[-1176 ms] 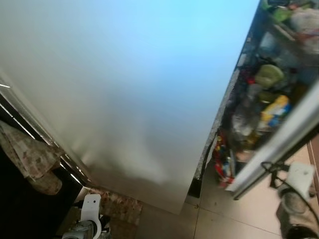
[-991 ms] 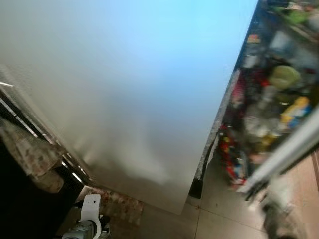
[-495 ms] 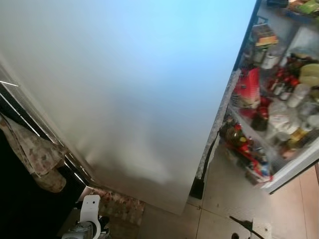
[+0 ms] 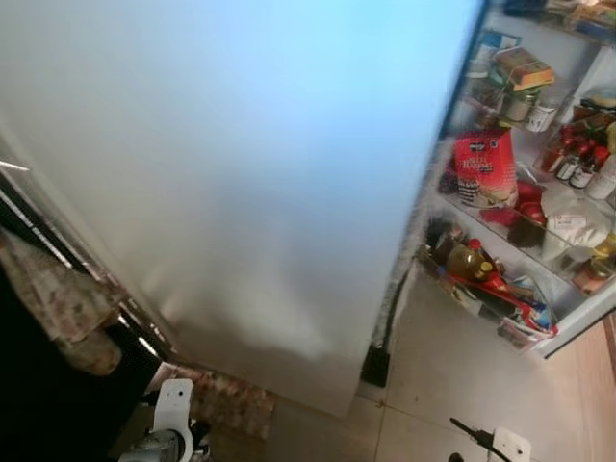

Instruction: Restocking fridge

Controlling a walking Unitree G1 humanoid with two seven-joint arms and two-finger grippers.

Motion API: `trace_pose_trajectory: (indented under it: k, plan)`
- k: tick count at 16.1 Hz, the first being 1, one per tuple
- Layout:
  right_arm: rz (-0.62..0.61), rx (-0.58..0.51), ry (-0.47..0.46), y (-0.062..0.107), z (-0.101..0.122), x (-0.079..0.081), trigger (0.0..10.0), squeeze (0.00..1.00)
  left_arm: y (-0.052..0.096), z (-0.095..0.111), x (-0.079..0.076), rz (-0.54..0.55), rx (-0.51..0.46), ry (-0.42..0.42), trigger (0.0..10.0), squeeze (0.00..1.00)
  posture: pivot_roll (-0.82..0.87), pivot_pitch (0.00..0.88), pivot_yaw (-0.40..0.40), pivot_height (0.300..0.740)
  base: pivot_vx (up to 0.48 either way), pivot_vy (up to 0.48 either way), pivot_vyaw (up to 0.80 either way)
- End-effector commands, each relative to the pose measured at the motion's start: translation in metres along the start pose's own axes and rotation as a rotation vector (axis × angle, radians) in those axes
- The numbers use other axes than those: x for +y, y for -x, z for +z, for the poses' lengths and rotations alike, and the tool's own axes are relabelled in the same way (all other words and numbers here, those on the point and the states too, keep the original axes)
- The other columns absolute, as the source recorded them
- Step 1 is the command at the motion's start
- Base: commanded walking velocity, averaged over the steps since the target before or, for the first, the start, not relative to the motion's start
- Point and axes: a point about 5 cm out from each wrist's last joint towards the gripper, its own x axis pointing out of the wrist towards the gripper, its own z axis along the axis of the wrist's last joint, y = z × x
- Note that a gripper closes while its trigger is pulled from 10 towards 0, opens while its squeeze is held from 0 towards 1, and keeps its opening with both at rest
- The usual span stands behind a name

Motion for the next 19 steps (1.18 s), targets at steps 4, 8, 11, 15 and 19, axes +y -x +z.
trace_pose_trajectory:
  k: [4,8,11,15,19]
  plan:
    - [0.007,0.017,0.018,0.0007,-0.0058,-0.0011,10.0,0.0,0.0011,-0.0087,0.0027,0.001,0.03,-0.021,10.0,0.0,-0.1,0.026,0.084,0.74,0.0,-0.48,0.0]
    - [0.022,0.015,0.077,0.0005,-0.0044,0.0,10.0,0.0,0.0009,-0.009,0.0008,-0.004,0.03,-0.027,10.0,0.0,-0.09,0.034,0.072,0.74,0.0,-0.426,0.3]
    - [0.031,0.008,0.096,0.0004,-0.0019,-0.0013,10.0,0.0,0.0005,-0.0082,-0.0002,0.003,0.033,-0.006,10.0,0.0,-0.09,0.046,0.074,0.74,0.0,-0.082,0.8]
    - [0.025,0.004,0.097,0.0004,-0.0011,-0.0024,10.0,0.0,0.0002,-0.0069,-0.0009,0.008,0.031,0.004,10.0,0.0,-0.1,0.061,0.081,0.74,0.0,0.0,0.8]
    - [0.03,0.015,0.125,0.0005,-0.0028,-0.0025,10.0,0.0,0.0001,-0.0059,-0.0006,0.012,0.031,0.0,10.0,0.0,-0.1,0.074,0.084,0.74,0.0,0.0,0.8]
